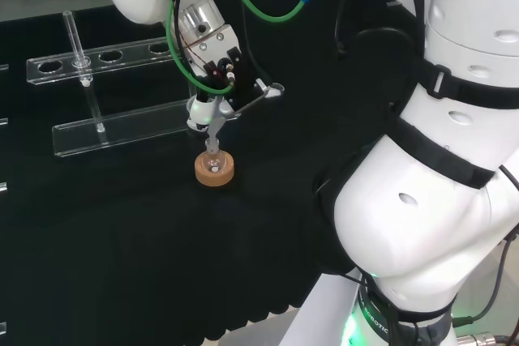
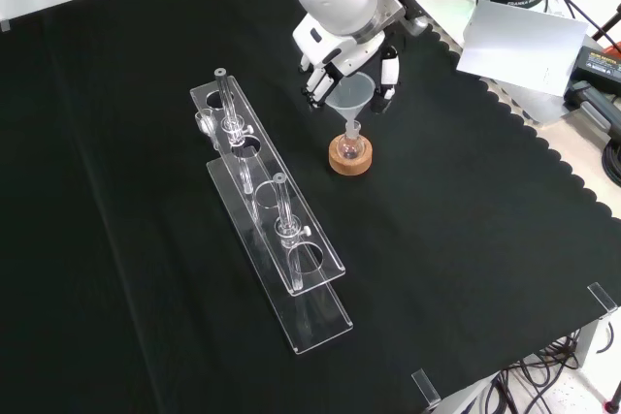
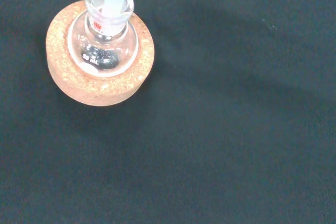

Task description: Place the funnel on the round-bottom flask.

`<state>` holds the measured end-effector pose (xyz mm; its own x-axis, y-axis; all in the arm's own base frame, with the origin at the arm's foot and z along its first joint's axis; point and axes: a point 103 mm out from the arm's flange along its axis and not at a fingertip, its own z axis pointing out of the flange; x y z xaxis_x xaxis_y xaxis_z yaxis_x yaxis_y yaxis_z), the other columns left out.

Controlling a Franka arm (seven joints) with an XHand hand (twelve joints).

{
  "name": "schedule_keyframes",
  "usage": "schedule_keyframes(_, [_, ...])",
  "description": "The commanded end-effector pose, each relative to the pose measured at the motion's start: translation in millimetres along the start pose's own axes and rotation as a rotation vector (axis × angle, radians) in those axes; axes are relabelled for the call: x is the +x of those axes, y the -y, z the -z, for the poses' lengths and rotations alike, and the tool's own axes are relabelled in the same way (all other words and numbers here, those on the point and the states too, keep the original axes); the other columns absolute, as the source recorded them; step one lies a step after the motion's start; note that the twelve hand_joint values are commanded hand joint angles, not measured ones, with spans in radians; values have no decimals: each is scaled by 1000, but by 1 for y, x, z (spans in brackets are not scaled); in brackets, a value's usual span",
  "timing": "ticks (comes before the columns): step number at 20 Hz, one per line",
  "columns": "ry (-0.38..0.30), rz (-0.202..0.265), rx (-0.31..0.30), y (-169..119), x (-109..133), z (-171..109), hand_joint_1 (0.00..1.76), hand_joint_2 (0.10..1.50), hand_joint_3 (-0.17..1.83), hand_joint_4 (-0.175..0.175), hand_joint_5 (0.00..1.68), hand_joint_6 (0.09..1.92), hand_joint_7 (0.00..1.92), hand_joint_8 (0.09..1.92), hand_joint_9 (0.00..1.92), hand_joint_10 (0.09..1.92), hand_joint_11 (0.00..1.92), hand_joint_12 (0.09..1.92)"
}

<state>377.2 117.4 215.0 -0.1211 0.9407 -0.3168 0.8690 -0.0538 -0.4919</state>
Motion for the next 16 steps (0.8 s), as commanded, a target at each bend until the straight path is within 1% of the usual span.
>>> schedule_keyframes(1, [3,2,-5,-1,3,-2,795,835,522,-35,741,700,765,708,1181,383,761,1122])
schedule_keyframes(11, [3,5,9,-2,7,-4,795,834,525,-36,735,699,755,711,1167,383,760,1121])
schedule_keyframes(16, [2,7,16,-2,9,-5,781,826,530,-42,684,701,708,730,1110,398,725,1143])
